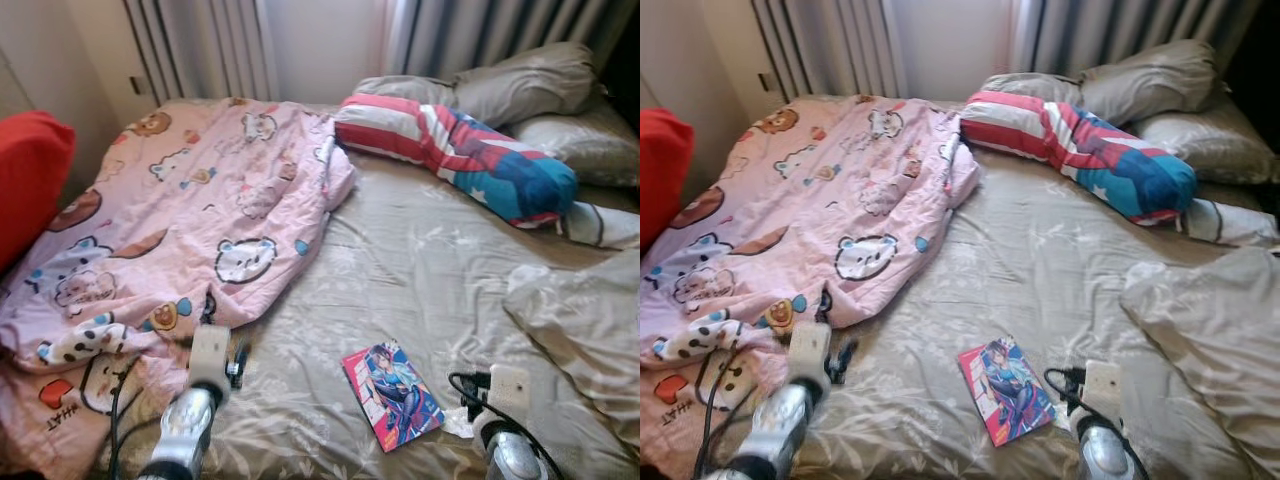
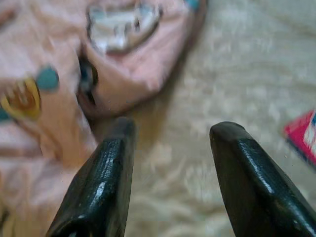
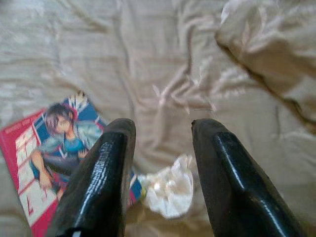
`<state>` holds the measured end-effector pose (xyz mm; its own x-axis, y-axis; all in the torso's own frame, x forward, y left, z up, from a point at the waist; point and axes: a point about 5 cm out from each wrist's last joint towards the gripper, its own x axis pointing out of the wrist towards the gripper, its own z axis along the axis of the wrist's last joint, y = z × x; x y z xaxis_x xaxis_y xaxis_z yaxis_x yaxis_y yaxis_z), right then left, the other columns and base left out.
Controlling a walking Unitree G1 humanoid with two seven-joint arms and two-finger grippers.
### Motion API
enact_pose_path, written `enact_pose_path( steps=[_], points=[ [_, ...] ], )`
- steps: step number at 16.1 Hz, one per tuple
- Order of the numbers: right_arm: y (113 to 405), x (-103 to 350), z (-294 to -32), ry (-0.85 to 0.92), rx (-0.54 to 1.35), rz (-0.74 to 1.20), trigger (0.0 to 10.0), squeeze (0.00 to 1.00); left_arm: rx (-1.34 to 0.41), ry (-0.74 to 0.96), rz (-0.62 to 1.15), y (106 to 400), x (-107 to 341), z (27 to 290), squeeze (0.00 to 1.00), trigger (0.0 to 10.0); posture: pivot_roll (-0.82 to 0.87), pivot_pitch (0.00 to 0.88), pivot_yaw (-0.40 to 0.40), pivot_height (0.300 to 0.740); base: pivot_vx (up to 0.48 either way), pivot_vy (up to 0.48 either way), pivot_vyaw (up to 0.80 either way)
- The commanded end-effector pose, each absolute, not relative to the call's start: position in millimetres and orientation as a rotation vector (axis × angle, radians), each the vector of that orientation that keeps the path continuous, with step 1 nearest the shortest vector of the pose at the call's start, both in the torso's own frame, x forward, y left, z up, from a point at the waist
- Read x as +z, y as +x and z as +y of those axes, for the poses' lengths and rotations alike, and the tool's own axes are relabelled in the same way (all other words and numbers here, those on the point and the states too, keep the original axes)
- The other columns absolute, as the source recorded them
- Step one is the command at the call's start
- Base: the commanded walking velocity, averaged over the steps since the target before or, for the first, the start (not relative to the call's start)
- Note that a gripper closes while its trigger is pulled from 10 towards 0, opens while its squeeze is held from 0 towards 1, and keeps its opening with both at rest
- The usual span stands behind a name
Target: Clean up the room
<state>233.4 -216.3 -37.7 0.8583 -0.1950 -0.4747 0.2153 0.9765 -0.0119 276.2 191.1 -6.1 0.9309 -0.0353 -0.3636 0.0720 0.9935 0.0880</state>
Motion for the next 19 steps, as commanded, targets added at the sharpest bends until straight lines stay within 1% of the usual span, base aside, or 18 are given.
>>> enact_pose_path(
  steps=[1, 3, 4, 6, 7, 8, 10, 12, 14, 16, 18, 19],
  points=[
    [229, -42, -216, 0.042, -0.22, 0.53, 10.0, 0.0, -0.034, 0.098, 0.425, 267, -15, 197, 0.0, 10.0, 0.01, 0.099, -0.022, 0.74, 0.0, 0.0, 0.0],
    [229, -44, -213, 0.033, -0.191, 0.547, 10.0, 0.0, -0.018, 0.077, 0.457, 262, -20, 198, 0.0, 10.0, 0.01, 0.106, -0.026, 0.74, 0.0, 0.0, 0.0],
    [230, -44, -208, 0.031, -0.164, 0.556, 10.0, 0.0, -0.036, 0.088, 0.5, 258, -26, 196, 0.0, 10.0, 0.01, 0.11, -0.028, 0.74, 0.0, 0.0, 0.0],
    [230, -46, -203, 0.031, -0.136, 0.568, 10.0, 0.0, -0.042, 0.098, 0.529, 253, -30, 198, 0.0, 10.0, 0.01, 0.11, -0.027, 0.74, 0.0, 0.0, 0.0],
    [226, -49, -201, 0.024, -0.111, 0.585, 10.0, 0.0, -0.013, 0.093, 0.6, 241, -40, 202, 0.0, 10.0, 0.01, 0.104, -0.03, 0.74, 0.0, 0.0, 0.0],
    [223, -51, -200, 0.023, -0.104, 0.595, 10.0, 0.0, -0.009, 0.097, 0.619, 236, -44, 203, 0.0, 10.0, 0.01, 0.104, -0.03, 0.74, 0.0, 0.0, 0.0],
    [216, -57, -202, 0.027, -0.118, 0.641, 10.0, 0.0, -0.007, 0.096, 0.642, 230, -48, 205, 0.0, 10.0, 0.02, 0.107, -0.022, 0.74, 0.0, 0.0, 0.0],
    [211, -60, -202, 0.058, -0.142, 0.657, 10.0, 0.0, -0.037, 0.134, 0.683, 224, -53, 205, 0.0, 10.0, 0.02, 0.11, -0.003, 0.74, 0.0, 0.0, 0.0],
    [209, -60, -201, 0.088, -0.165, 0.645, 10.0, 0.0, -0.023, 0.128, 0.649, 228, -48, 208, 0.0, 10.0, 0.01, 0.11, 0.005, 0.74, 0.0, 0.0, 0.0],
    [204, -64, -199, 0.084, -0.156, 0.672, 10.0, 0.0, 0.036, 0.052, 0.539, 246, -33, 211, 0.0, 10.0, 0.01, 0.097, 0.004, 0.74, 0.0, 0.0, 0.0],
    [198, -68, -200, 0.087, -0.166, 0.695, 10.0, 0.0, 0.021, 0.049, 0.509, 255, -27, 206, 0.0, 10.0, 0.02, 0.087, 0.0, 0.74, 0.0, 0.0, 0.0],
    [196, -69, -200, 0.087, -0.164, 0.7, 10.0, 0.0, 0.02, 0.049, 0.52, 254, -28, 205, 0.0, 10.0, 0.02, 0.083, 0.0, 0.74, 0.0, 0.0, 0.0]
  ],
)
